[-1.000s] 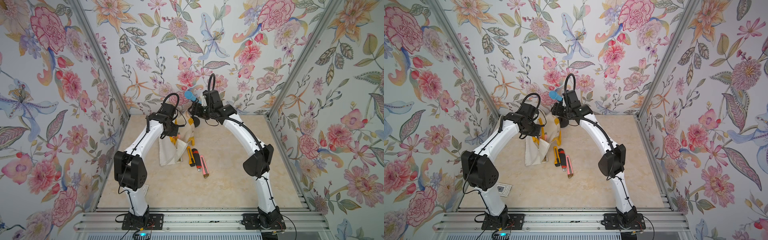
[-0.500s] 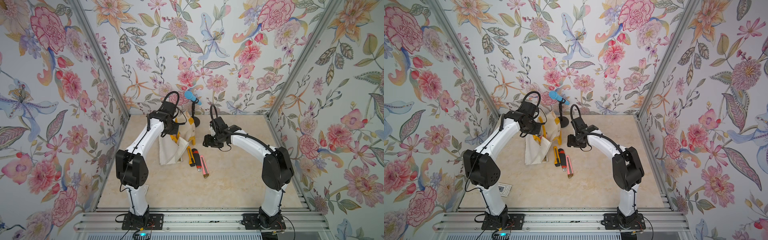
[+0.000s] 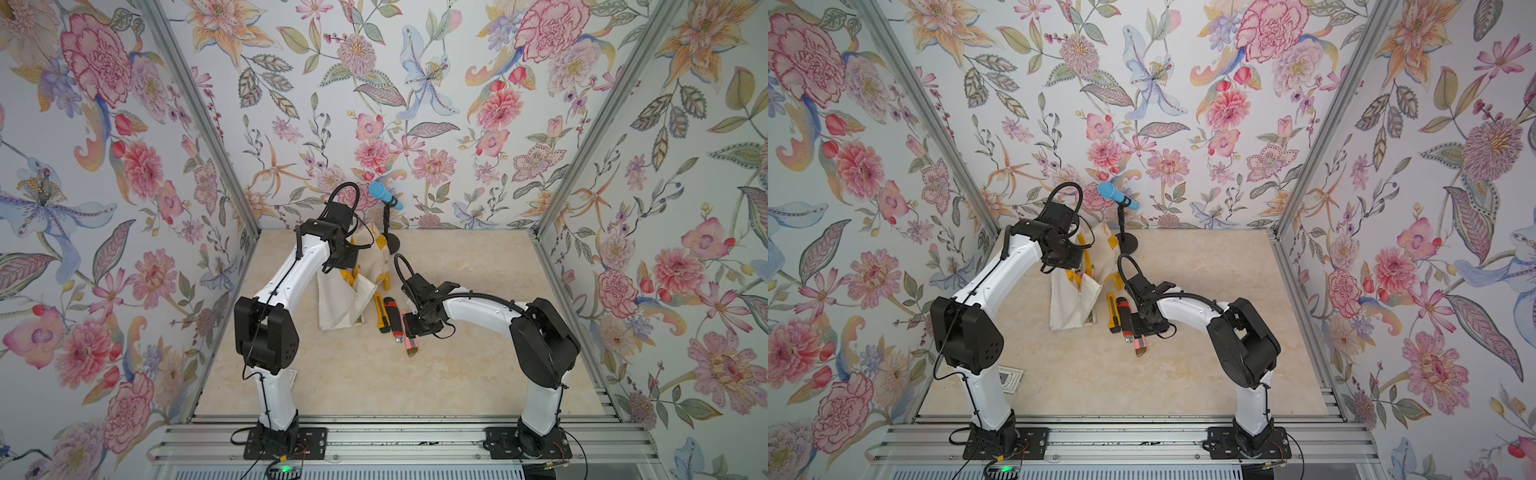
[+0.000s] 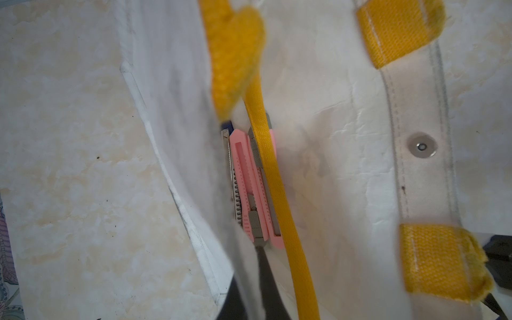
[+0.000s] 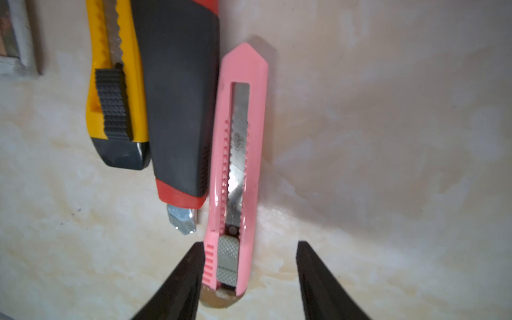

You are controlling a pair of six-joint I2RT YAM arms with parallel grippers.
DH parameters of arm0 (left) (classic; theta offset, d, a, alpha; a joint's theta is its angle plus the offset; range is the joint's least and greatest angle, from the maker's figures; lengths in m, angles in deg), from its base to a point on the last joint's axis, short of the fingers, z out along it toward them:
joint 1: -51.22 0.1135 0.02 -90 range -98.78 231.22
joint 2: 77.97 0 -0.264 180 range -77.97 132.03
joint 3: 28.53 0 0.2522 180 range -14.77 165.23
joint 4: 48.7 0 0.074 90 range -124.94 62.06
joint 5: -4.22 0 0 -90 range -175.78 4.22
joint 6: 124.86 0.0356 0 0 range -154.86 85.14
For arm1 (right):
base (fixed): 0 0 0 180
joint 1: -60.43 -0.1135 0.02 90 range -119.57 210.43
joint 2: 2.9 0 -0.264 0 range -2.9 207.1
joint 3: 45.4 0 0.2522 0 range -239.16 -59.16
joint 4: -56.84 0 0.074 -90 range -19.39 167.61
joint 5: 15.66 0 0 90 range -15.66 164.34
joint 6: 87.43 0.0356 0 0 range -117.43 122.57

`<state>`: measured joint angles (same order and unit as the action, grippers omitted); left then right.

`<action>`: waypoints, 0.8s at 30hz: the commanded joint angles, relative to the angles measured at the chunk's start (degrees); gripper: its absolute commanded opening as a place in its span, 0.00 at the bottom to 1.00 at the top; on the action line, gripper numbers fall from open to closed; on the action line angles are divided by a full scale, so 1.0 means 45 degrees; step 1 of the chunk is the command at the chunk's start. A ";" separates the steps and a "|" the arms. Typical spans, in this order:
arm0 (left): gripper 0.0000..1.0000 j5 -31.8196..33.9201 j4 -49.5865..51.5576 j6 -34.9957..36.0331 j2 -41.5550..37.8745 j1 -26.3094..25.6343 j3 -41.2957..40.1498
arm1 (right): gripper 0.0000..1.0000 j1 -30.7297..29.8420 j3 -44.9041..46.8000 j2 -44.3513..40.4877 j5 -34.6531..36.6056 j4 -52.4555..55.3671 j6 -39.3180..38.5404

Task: Place the art knife into the pouch
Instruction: Pick up the utility knife at the center of the board.

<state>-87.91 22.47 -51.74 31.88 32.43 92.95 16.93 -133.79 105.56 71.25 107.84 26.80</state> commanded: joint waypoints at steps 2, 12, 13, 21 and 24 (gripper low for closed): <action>0.00 0.0393 0.0133 0.0275 0.0102 -0.0042 0.0203 | 0.56 -0.0282 0.0040 -0.0143 0.0556 -0.0032 -0.0067; 0.00 0.0663 0.0250 0.0207 0.0066 -0.0005 0.0314 | 0.56 -0.0508 -0.0009 0.0402 0.0792 -0.0012 -0.0342; 0.00 0.0645 0.0251 0.0185 0.0065 -0.0015 0.0339 | 0.55 -0.0501 -0.0010 0.0479 0.0824 -0.0011 -0.0329; 0.00 0.0726 0.0357 0.0080 0.0025 -0.0020 0.0339 | 0.55 -0.0570 -0.0242 0.1005 0.1082 -0.0028 -0.0477; 0.00 0.0719 0.0386 0.0042 0.0024 -0.0039 0.0358 | 0.52 -0.0633 -0.0434 0.1312 0.1140 -0.0023 -0.0558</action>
<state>-86.45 23.17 -51.78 31.88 32.43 92.95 14.63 -134.51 108.97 75.01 106.94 25.29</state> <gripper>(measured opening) 0.057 0.524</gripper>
